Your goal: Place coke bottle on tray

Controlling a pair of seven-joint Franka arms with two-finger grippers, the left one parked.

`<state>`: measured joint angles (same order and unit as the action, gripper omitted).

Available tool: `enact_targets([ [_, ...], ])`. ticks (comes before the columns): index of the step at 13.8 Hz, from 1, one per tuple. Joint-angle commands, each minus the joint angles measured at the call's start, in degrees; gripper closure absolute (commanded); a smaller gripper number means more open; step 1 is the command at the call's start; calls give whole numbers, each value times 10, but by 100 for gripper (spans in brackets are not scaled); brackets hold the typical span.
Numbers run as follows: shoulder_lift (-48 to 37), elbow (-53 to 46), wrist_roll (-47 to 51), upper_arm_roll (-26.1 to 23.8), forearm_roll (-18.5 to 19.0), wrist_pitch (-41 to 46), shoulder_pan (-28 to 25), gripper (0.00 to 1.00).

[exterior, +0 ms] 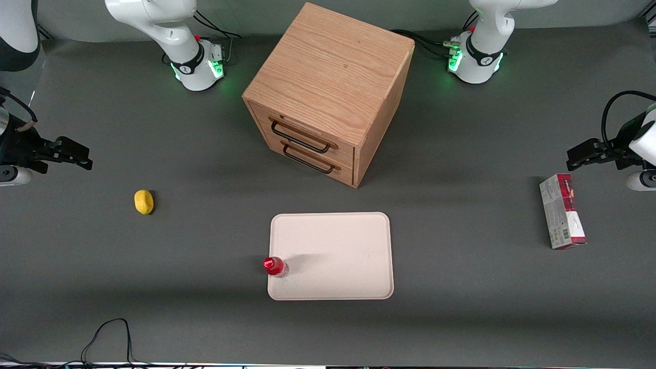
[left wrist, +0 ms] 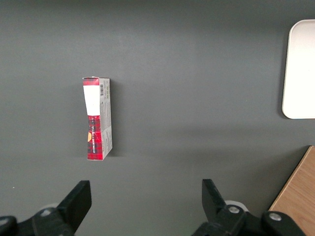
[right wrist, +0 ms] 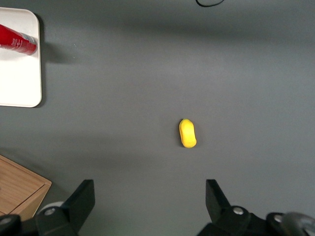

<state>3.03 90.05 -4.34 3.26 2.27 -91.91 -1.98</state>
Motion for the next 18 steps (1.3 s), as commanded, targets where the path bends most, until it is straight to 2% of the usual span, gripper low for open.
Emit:
enact_targets([
  [1, -10, 7, 15, 5, -10, 11, -4, 0],
  [2, -10, 7, 15, 5, -24, 16, -4, 0],
  [7, -10, 7, 13, 6, -46, 38, -4, 0],
  [13, -10, 5, 15, 6, -39, 31, 1, 0],
  [18, -10, 2, 22, 8, -15, 15, -1, 0],
])
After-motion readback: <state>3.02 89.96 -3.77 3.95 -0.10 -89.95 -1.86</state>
